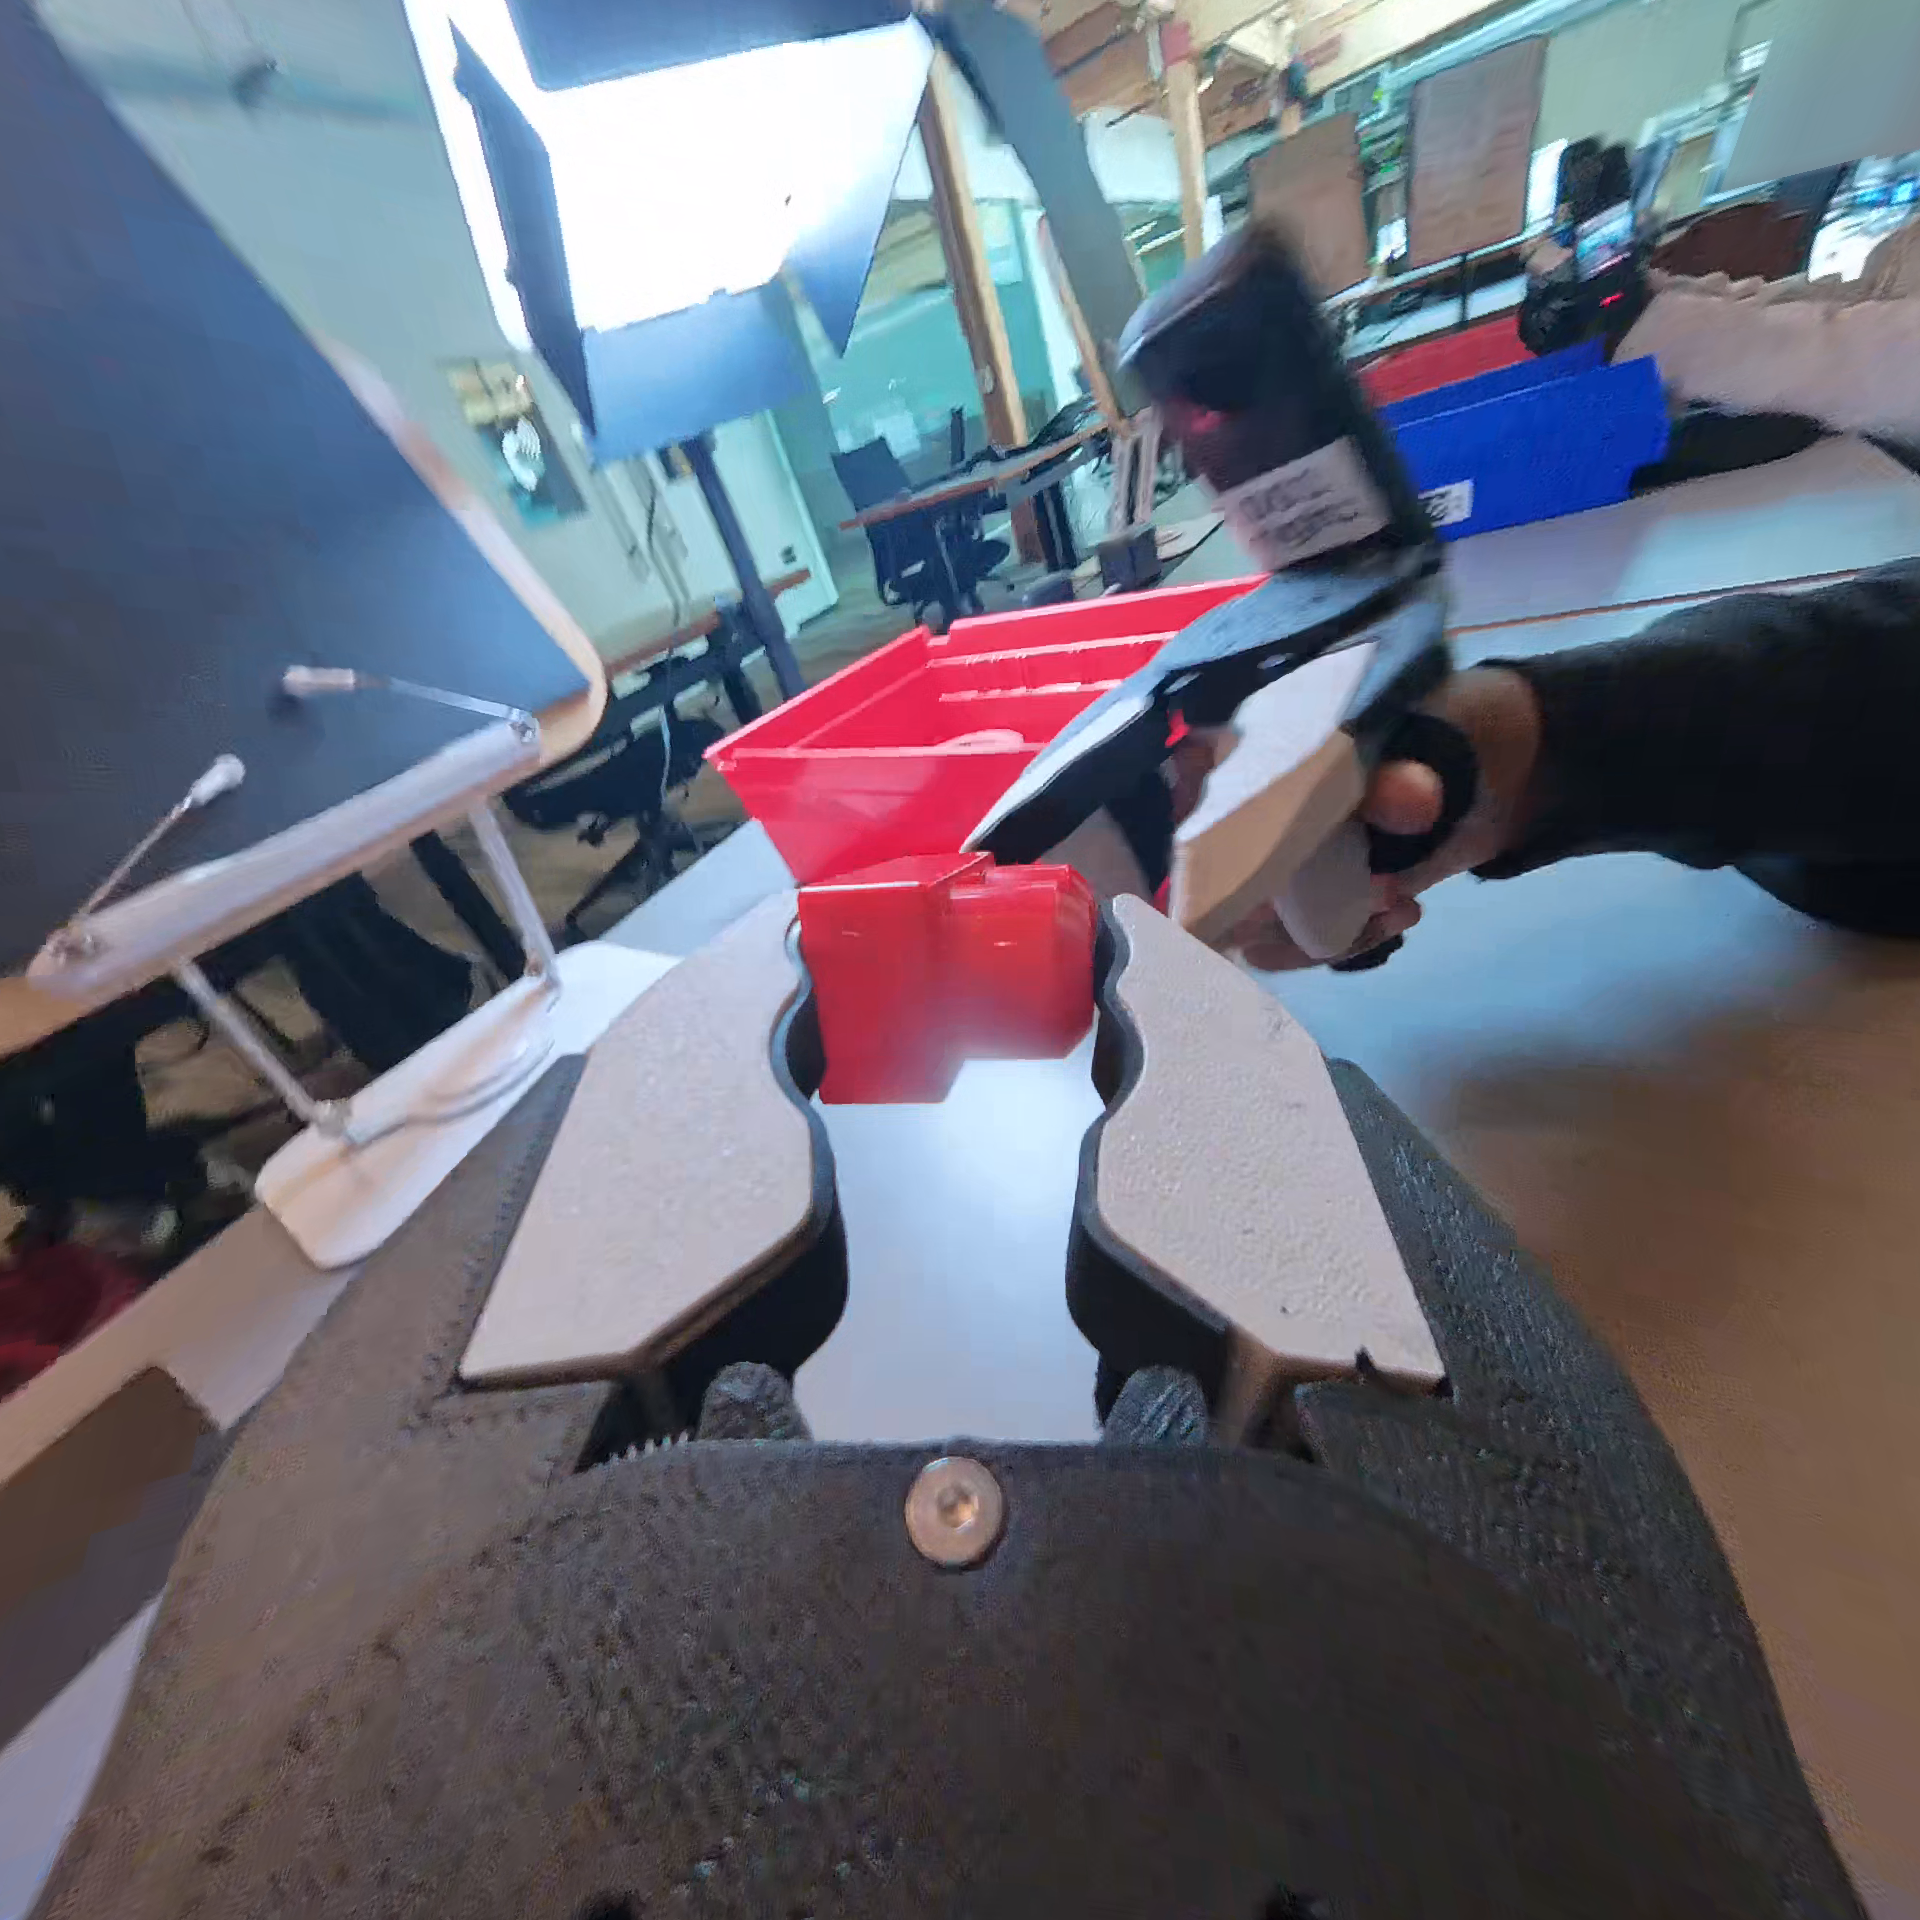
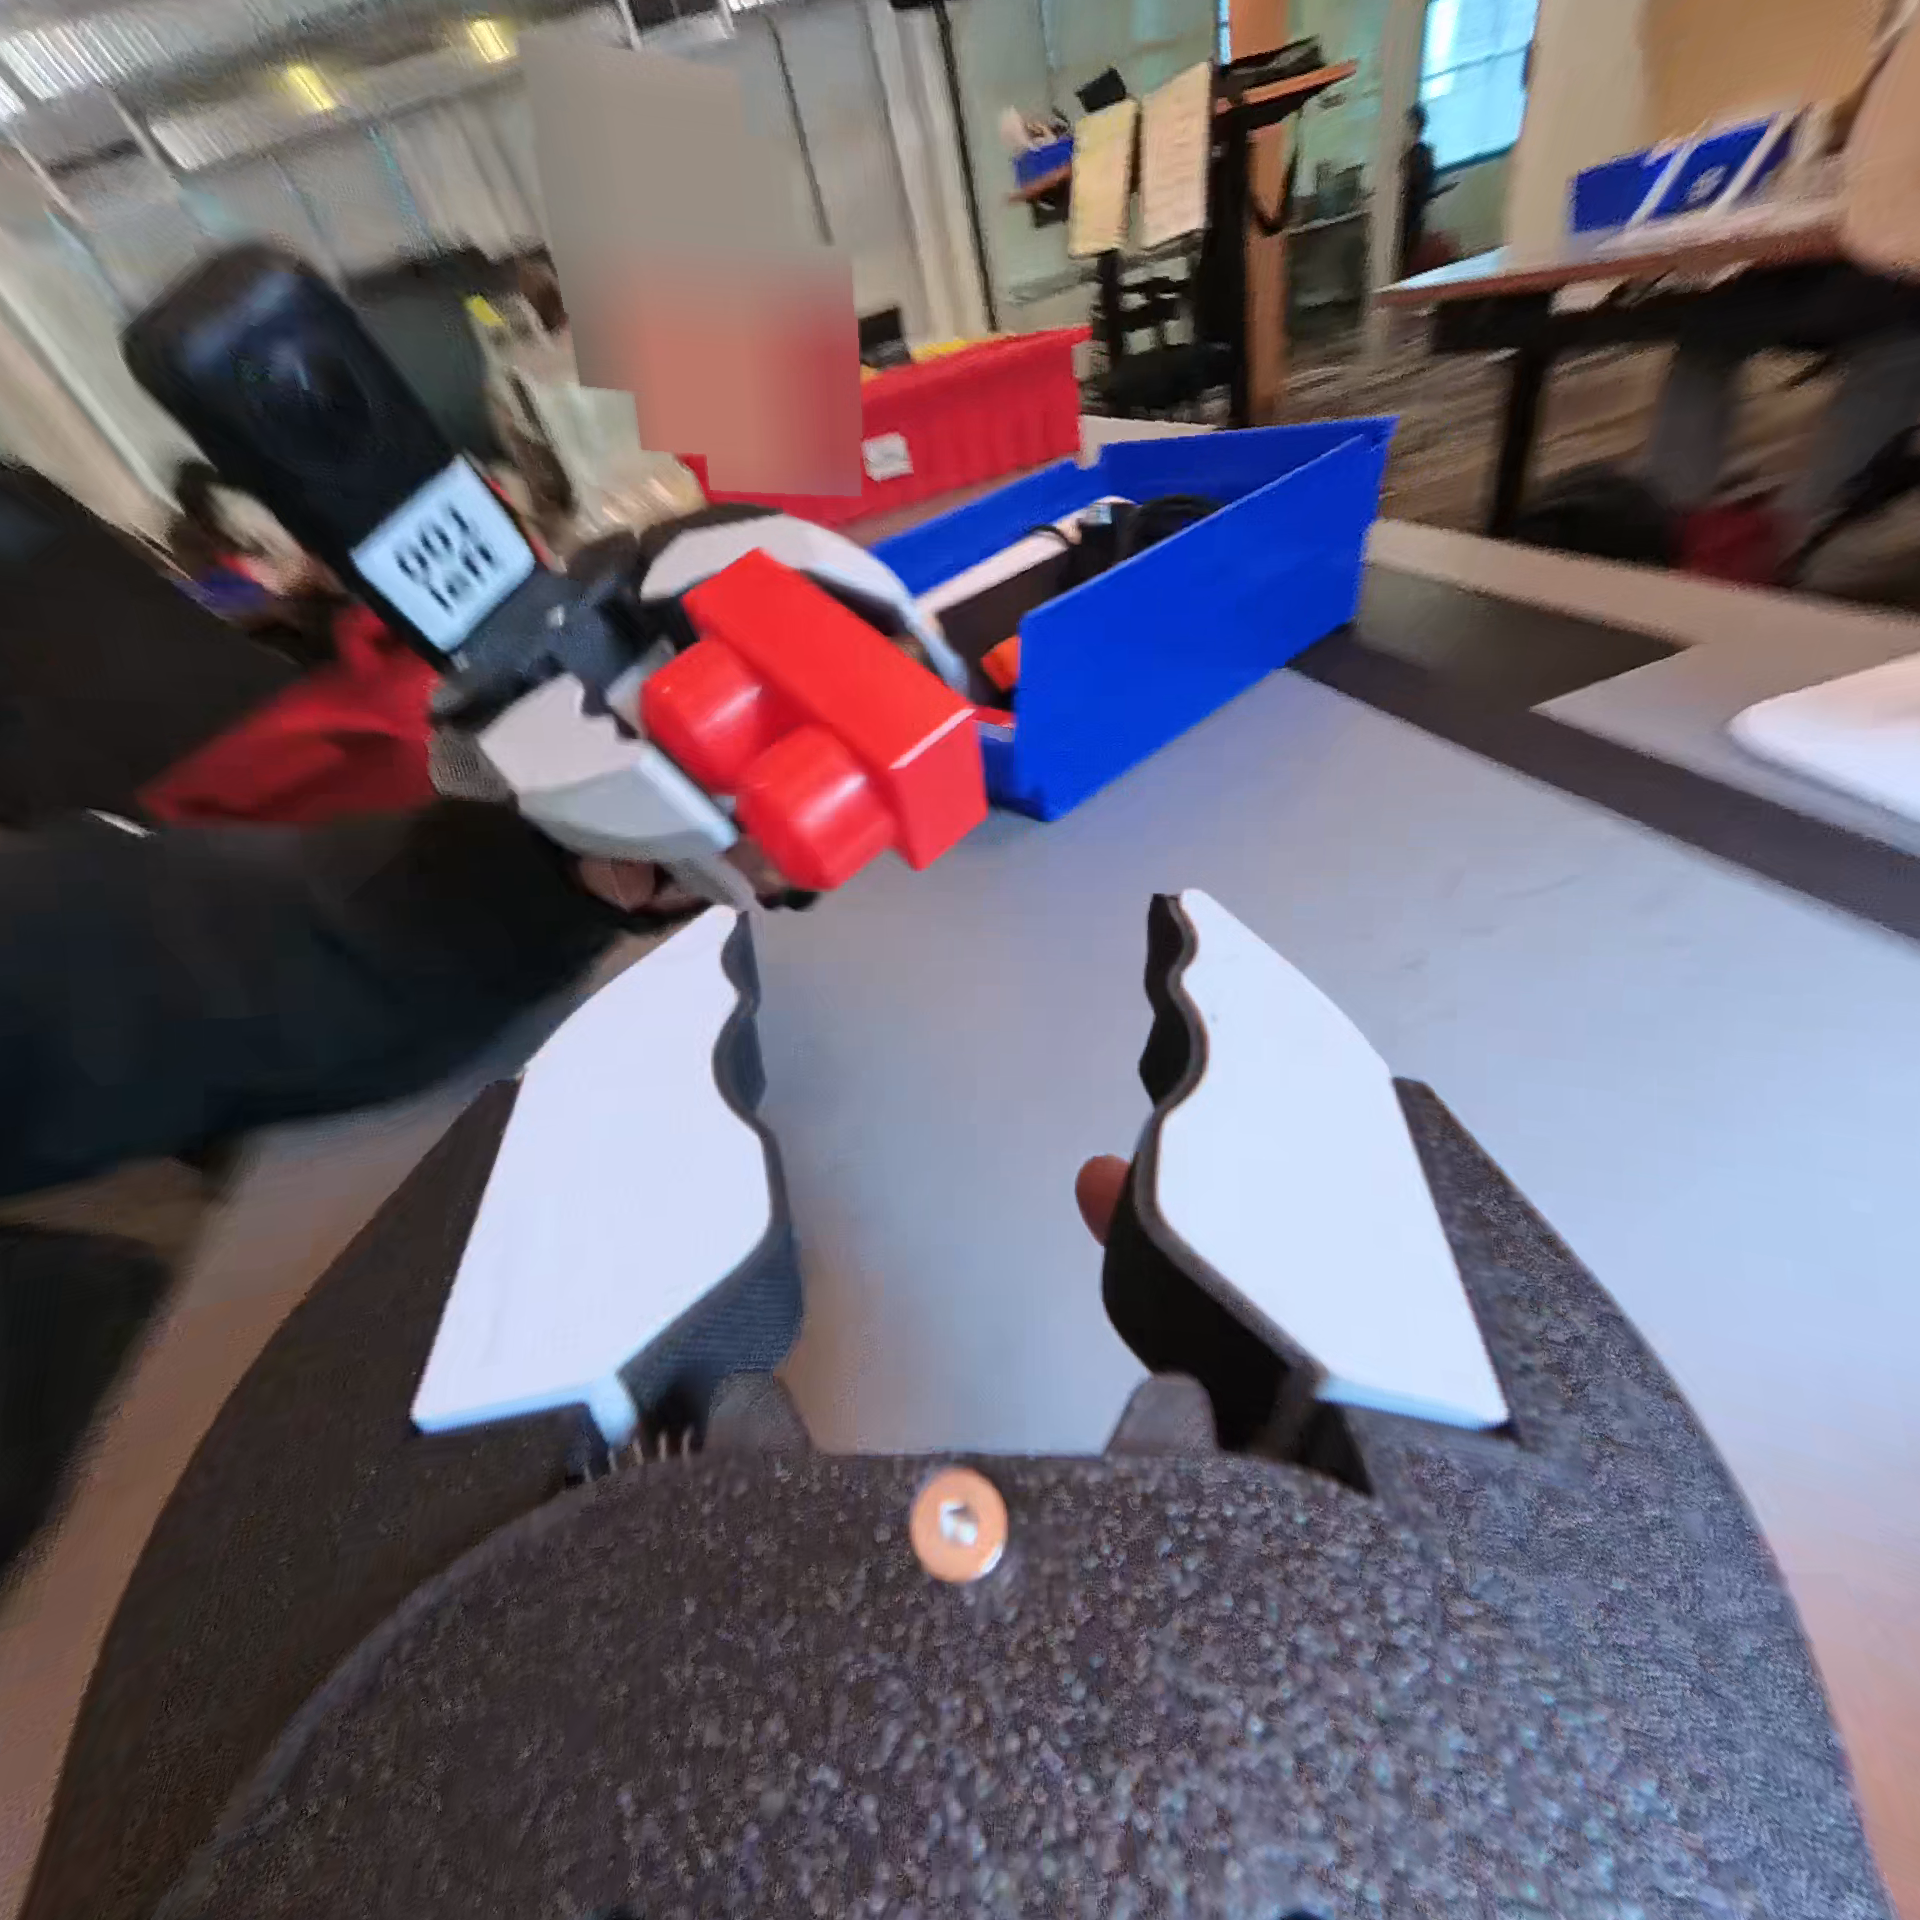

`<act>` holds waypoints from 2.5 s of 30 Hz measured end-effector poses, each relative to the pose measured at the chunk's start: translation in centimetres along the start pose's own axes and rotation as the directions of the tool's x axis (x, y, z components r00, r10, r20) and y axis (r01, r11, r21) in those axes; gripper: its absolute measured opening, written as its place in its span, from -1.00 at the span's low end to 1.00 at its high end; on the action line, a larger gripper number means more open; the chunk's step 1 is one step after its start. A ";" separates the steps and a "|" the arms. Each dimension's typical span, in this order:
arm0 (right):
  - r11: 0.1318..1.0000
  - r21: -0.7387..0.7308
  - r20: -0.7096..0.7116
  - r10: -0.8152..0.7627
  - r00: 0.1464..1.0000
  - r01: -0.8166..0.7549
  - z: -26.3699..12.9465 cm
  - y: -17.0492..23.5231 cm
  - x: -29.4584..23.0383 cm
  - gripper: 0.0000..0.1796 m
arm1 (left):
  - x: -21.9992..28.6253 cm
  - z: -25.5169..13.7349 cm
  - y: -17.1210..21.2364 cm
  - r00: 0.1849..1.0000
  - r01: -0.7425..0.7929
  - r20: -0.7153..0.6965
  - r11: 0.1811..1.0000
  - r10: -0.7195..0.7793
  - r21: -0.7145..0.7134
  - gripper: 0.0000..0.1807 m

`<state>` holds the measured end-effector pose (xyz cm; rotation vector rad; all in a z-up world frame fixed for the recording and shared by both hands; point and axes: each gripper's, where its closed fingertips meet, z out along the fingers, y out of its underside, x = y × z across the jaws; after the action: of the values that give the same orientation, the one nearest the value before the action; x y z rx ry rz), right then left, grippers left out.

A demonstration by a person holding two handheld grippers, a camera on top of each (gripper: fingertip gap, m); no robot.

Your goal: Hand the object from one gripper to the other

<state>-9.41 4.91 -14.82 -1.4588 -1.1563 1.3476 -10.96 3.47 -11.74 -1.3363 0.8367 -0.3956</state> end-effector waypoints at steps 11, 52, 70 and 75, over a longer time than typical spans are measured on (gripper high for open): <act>0.866 0.062 0.516 0.398 0.758 -0.497 -0.6 -3.5 -5.8 -0.30 | 3.1 -0.5 -2.6 0.986 -0.011 -0.163 0.992 0.032 0.125 -0.46; 0.906 -0.168 -0.191 -0.417 0.889 0.389 1.2 1.2 0.0 -0.35 | -4.9 -1.0 3.4 0.963 0.011 0.267 0.978 0.045 -0.207 -0.80; 0.987 -0.057 -0.001 0.150 0.989 -0.150 0.7 0.1 -1.2 -0.58 | 1.3 1.1 2.0 0.517 -0.790 0.122 0.527 0.847 -0.315 -0.80; 0.989 -0.061 -0.007 0.135 0.991 -0.136 0.6 0.1 -1.2 -0.61 | 1.4 1.1 2.1 0.529 -0.786 0.119 0.538 0.840 -0.305 -0.80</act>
<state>-10.03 3.71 -14.72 -1.6077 -1.1225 1.4124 -9.72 3.72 -14.16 -0.9920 1.2114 0.6430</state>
